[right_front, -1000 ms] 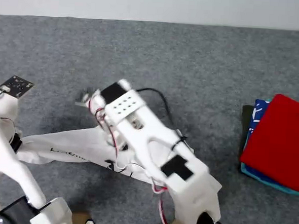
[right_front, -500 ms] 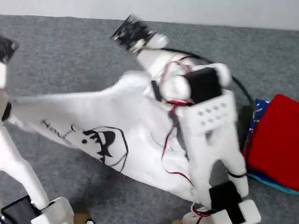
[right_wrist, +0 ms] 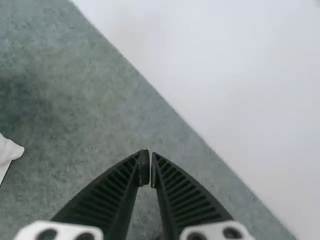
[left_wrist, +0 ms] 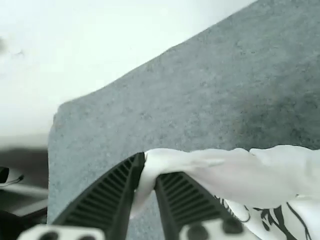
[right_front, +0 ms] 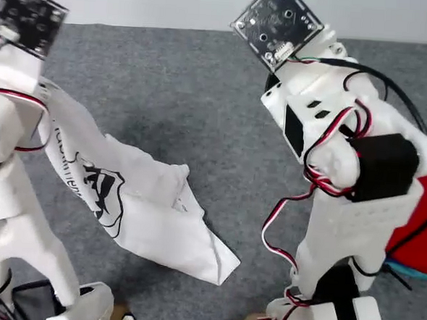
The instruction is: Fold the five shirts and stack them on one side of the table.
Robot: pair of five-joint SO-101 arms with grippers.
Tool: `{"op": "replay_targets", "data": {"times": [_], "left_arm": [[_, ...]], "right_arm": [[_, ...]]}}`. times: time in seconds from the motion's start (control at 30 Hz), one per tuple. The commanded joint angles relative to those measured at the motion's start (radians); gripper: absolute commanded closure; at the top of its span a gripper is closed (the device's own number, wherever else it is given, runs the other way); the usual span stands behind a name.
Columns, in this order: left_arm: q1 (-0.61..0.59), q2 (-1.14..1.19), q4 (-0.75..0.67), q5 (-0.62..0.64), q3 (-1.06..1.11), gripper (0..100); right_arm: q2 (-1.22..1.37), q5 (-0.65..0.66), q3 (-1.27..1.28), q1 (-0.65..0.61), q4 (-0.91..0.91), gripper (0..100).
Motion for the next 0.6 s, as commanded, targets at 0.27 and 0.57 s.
{"op": "replay_targets", "data": {"times": [0.27, 0.57], "left_arm": [[-0.21, -0.037, 0.023, -0.012, 0.317, 99], [-0.39, -0.032, 0.018, -0.206, 0.685, 99]], "right_arm": [[0.139, -0.247, 0.275, -0.125, 0.012, 98.9], [0.498, -0.399, 0.279, -0.286, -0.091, 94.1]]}}
